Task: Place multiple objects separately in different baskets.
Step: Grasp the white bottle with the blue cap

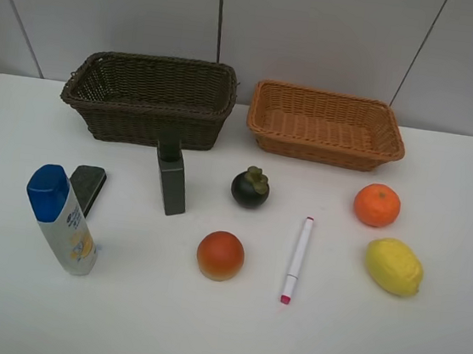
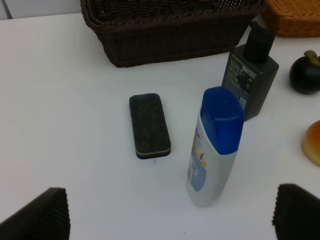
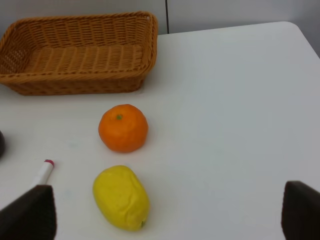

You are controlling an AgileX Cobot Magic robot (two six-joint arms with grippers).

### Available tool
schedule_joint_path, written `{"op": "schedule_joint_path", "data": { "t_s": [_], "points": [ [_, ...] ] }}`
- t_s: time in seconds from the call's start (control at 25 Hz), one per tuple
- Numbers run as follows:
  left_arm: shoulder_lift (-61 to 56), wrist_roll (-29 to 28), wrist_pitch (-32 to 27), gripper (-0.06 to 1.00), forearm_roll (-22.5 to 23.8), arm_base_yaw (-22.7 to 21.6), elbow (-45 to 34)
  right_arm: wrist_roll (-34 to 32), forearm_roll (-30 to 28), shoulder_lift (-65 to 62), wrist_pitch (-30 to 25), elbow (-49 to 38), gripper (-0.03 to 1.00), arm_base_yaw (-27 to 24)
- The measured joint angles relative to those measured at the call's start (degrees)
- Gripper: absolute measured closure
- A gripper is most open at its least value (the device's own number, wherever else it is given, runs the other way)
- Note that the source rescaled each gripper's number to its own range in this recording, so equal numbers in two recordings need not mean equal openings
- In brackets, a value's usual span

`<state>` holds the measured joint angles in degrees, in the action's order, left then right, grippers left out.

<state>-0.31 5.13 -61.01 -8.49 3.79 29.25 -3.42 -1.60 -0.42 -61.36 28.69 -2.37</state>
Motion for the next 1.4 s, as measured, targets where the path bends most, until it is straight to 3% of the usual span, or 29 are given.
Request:
{"op": "schedule_joint_path", "data": {
  "t_s": [0.6,1.16,1.4],
  "points": [
    [2.49,-0.45,-0.12,-0.06,0.00,0.00,0.06,0.00,0.00,0.00,0.00,0.00,-0.03,0.00],
    [40.46,-1.39,-3.32,-0.06,0.00,0.00,8.67,0.00,0.00,0.00,0.00,0.00,-0.03,0.00],
    [55.21,-1.24,-3.39,-0.06,-4.75,0.00,14.88,0.00,0.00,0.00,0.00,0.00,-0.03,0.00]
  ]
}}
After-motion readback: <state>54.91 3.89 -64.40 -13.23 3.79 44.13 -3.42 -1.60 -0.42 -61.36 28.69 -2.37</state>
